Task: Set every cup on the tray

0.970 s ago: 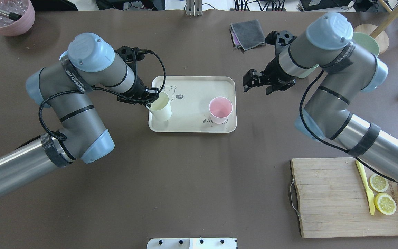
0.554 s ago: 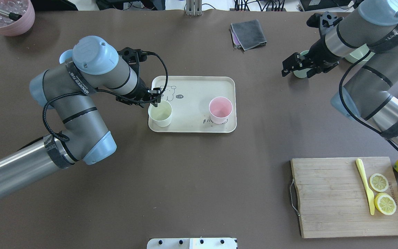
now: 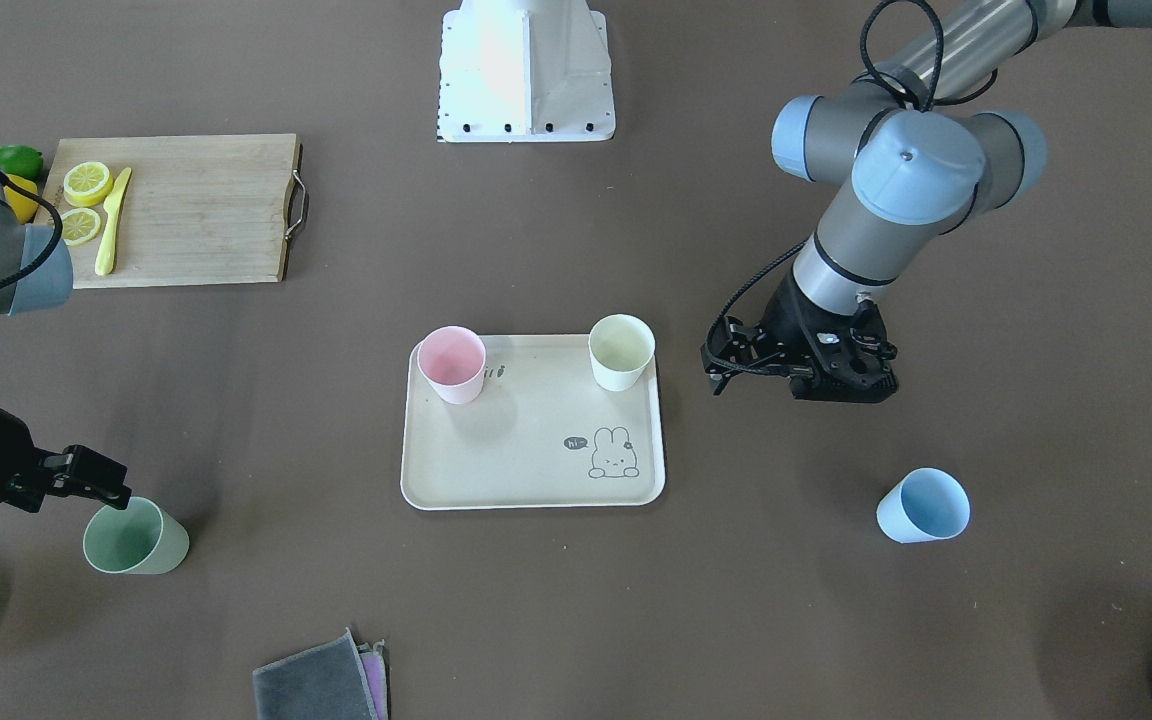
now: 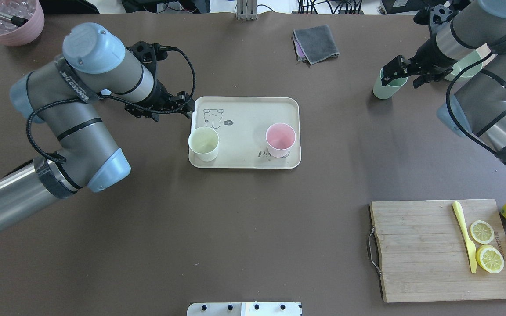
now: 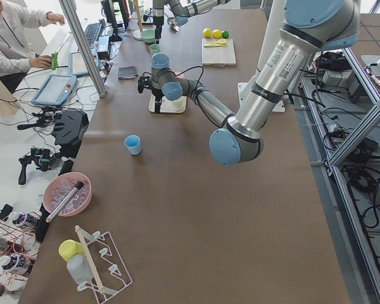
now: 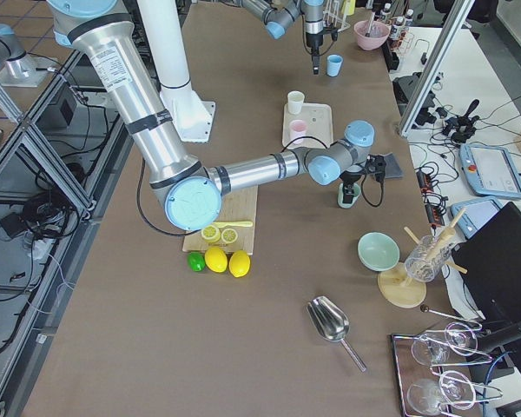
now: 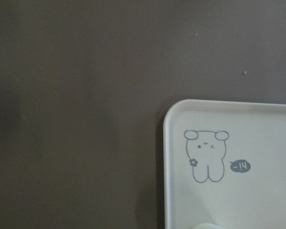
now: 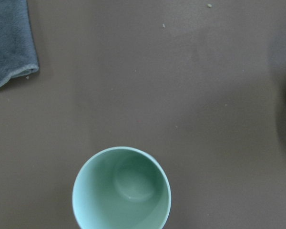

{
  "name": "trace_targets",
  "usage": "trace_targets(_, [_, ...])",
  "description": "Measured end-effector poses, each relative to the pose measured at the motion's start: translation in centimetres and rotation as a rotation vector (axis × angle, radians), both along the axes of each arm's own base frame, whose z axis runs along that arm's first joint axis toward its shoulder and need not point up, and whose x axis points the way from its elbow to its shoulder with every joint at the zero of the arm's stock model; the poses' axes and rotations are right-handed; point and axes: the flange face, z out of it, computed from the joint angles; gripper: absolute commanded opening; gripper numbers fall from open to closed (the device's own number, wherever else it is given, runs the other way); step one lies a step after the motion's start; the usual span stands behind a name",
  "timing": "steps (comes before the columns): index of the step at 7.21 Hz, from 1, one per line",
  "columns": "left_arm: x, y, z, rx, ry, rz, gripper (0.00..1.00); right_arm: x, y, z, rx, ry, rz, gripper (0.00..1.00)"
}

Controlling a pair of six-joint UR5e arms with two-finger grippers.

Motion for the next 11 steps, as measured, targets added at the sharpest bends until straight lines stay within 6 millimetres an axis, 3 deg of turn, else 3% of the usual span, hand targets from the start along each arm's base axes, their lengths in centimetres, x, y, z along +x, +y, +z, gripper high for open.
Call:
trace_targets(3, [-2.9,-1.7,1.1,0.022,-0.035,-0.008,0.98,-0.8,-1.9,1.5,-0.065,0.024,0.029,0.90])
trace_targets(4, [-3.9,-2.0,1.7,0.031,-0.046,-0.009,0.98,-1.5,-2.2,1.7,-0.080,0.032,0.035,0.79])
trace_targets(6, [-8.4,-3.4,5.4,0.082,-0.108,0.008,0.98,-2.9,-1.8,2.3,-0.094,0.039,0.023,0.00])
trace_targets(8, [-12.9,-5.3,10.6,0.123,-0.195,0.057,0.98,-3.4,-1.6,2.2,-0.099,0.035,0.018,0.00])
trace_targets(9, [-13.6,-6.2,13.6,0.118,-0.223,0.074,0.98,-3.6,-1.6,1.4,-0.095,0.028,0.018,0.00])
trace_targets(11, [-13.3,-8.0,16.9,0.098,-0.233,0.069,0.97,-5.1,-1.1,-3.3,-0.077,-0.019,0.033,0.00])
